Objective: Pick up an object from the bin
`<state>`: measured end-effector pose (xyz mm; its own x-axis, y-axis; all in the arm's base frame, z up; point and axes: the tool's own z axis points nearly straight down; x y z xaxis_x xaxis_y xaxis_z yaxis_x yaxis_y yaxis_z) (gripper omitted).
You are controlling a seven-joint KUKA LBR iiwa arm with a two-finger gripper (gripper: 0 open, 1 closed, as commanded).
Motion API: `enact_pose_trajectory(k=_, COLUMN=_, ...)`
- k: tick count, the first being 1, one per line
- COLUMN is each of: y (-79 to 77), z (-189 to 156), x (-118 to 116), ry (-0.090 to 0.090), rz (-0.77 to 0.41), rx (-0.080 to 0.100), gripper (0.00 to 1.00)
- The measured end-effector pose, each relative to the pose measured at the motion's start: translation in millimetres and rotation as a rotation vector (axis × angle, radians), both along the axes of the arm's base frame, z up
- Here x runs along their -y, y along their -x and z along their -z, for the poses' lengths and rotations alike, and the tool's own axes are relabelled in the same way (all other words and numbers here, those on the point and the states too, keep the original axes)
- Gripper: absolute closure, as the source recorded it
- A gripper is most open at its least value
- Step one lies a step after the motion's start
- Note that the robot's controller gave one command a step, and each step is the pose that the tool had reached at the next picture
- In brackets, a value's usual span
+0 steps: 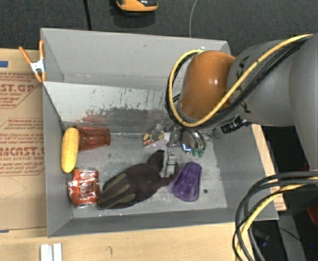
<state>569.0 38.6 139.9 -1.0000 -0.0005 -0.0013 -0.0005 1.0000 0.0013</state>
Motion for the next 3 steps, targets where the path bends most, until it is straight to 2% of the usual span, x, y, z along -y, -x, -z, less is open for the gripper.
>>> enact_pose_trajectory(k=1, y=-3.4, z=68, x=-8, ry=0.000, rz=-0.257, rx=-0.002, gripper=1.00)
enact_pose_trajectory(k=2, y=-3.4, z=68, x=-8, ry=0.000, rz=-0.257, rx=-0.002, gripper=1.00)
enact_pose_trajectory(k=3, y=16.9, z=68, x=-2, ry=0.001, rz=-0.321, rx=0.007, gripper=1.00)
